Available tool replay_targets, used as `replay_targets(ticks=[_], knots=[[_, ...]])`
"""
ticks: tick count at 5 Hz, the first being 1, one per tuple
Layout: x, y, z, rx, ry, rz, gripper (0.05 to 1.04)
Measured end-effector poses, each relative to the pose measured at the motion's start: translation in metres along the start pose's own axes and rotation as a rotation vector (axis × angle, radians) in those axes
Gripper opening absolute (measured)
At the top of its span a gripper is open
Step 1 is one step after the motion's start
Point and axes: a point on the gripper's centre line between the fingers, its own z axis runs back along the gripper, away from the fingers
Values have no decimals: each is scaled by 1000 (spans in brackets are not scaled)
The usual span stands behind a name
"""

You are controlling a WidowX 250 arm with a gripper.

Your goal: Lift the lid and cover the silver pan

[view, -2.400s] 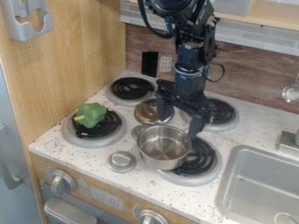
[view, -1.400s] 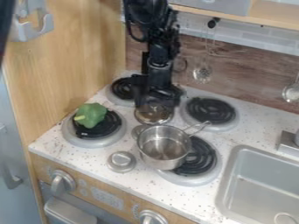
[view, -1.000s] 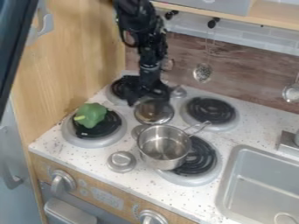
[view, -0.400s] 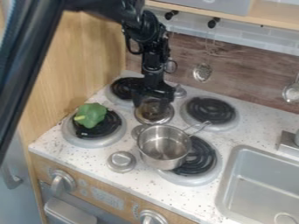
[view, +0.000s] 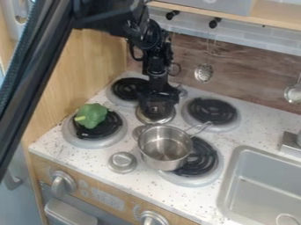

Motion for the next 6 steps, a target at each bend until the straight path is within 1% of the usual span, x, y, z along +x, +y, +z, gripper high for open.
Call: replay_targets(ticks=[1,2,3,4,5,6], knots=[[0,2,0,13,0,5,653],[0,4,0,24,1,-1,394],[-7,5,-1,28,7,-6,261],[-14,4,2,22,14,-8,241],[-17,1,16,4,-9,-4,241],[-27,-3,32,-11,-34,-5,241]])
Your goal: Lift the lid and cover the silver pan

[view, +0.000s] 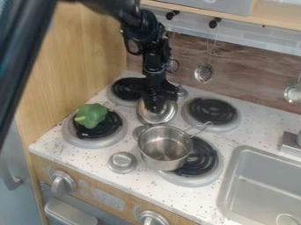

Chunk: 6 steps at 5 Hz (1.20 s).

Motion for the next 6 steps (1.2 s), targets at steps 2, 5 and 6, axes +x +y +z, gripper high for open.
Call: replay_targets(ticks=[2,5,6], knots=[[-13,-13,39,-29,-67,-13,240],[-52,-67,79,-65,-74,-124,238],[-69,-77,81,-87,21,-124,237]])
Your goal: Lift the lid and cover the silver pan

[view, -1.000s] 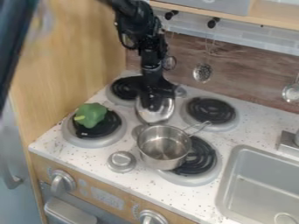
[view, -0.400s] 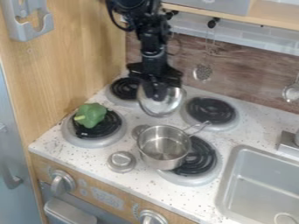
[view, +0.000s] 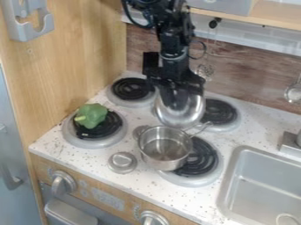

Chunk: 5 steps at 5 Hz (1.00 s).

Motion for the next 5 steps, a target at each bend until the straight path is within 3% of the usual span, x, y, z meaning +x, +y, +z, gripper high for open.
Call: replay_targets(ticks=[1,2,3,4,5], knots=[[-17,-3,2,-19,112,41,237],[-16,-3,13,-8,173,76,237],[-18,2,-1,29,257,82,237],[-17,6,-14,55,302,86,237],[-21,7,-34,58,367,79,237]])
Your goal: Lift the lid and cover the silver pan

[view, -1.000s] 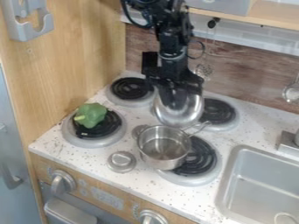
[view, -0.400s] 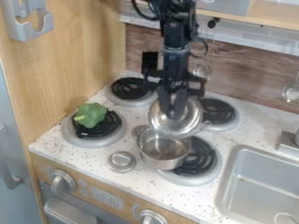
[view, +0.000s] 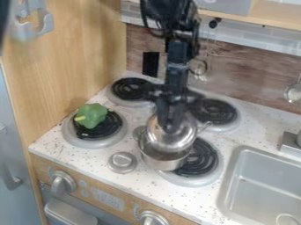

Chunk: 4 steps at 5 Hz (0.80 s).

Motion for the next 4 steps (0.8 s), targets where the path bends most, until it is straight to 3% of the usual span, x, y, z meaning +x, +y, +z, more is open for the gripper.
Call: replay_targets(ticks=[1,2,3,4], knots=[[1,-3,-9,-15,48,-13,237],[0,-7,-11,-37,65,-18,298],[1,-8,-12,-49,40,-21,578],[-2,-3,-6,-18,5,-19,881]])
